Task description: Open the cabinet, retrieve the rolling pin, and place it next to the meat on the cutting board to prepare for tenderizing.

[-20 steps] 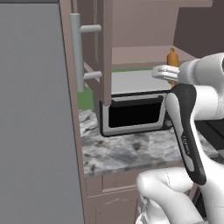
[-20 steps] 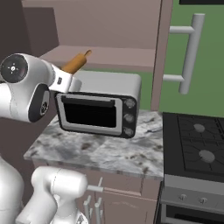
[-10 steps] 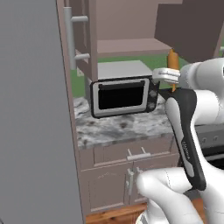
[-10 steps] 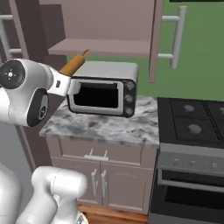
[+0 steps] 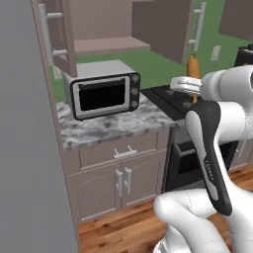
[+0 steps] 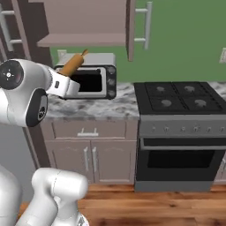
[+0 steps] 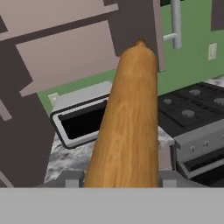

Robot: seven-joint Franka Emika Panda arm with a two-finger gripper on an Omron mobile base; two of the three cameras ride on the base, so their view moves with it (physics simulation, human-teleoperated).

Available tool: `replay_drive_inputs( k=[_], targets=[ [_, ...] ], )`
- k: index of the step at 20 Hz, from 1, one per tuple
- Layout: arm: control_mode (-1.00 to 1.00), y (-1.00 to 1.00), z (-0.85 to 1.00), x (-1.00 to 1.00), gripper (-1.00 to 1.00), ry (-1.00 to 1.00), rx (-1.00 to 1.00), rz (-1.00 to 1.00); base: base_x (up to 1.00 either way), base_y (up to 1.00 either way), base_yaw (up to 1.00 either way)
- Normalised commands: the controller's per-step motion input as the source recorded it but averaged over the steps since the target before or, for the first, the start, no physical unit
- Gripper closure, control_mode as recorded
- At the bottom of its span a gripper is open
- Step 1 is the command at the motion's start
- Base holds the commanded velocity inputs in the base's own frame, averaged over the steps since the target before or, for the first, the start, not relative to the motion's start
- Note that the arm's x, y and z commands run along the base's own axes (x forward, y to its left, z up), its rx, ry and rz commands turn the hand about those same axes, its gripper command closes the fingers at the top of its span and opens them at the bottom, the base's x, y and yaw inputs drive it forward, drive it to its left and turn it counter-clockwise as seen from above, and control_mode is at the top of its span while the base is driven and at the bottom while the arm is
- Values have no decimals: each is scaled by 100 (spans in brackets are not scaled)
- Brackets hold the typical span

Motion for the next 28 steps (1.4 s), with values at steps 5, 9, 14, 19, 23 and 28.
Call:
replay_drive_inputs(
  k=[5,9,14,19,23,28],
  targets=[
    [100,0,0,0,100,0,0,0,-78,0,-43],
    [100,0,0,0,100,0,0,0,-65,0,-49],
    [100,0,0,0,100,0,0,0,-59,-5,-50],
    [100,0,0,0,100,0,0,0,-56,-9,-49],
    [100,0,0,0,100,0,0,0,-44,-12,-49],
    [100,0,0,0,100,0,0,0,-29,-16,-50]
  ],
)
